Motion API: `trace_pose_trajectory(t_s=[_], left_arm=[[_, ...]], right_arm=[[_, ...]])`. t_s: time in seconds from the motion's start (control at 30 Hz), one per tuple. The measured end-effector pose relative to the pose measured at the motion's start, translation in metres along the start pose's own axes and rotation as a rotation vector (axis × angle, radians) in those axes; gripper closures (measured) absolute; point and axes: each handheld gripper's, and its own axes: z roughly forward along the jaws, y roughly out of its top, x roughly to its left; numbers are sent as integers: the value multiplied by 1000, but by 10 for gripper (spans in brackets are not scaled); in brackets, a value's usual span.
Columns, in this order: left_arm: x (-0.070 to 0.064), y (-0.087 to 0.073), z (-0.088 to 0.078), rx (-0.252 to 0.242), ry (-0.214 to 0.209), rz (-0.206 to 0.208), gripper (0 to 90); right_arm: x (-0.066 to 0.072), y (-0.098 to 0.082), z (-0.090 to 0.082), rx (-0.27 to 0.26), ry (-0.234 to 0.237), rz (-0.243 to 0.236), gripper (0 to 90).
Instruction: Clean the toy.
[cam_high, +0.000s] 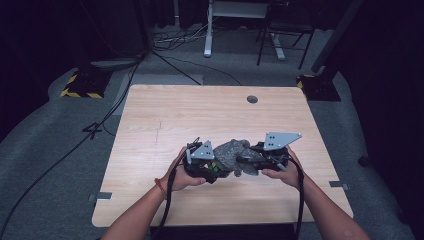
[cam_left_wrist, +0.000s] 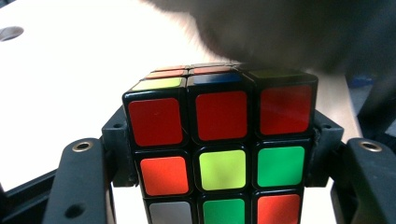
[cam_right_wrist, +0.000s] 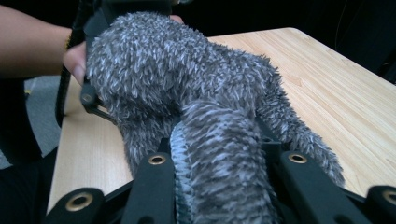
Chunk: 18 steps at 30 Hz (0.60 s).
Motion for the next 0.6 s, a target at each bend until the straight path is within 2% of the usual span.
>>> trace_pose_trajectory(t_s=[0.07,0.17,0.47,0.6], left_arm=[[-5,2,1,13,5,27,327],[-9,2,2,22,5,44,327],[-10,2,-2,-5,1,45,327],[-11,5,-8,-37,3,45,328]], right_arm=[[2,0,5,15,-9,-7,688],[3,-1,11,55,-35,-37,688],[-10,-14,14,95,-87,-19,691],[-14,-19,12,127,-115,-20,691]])
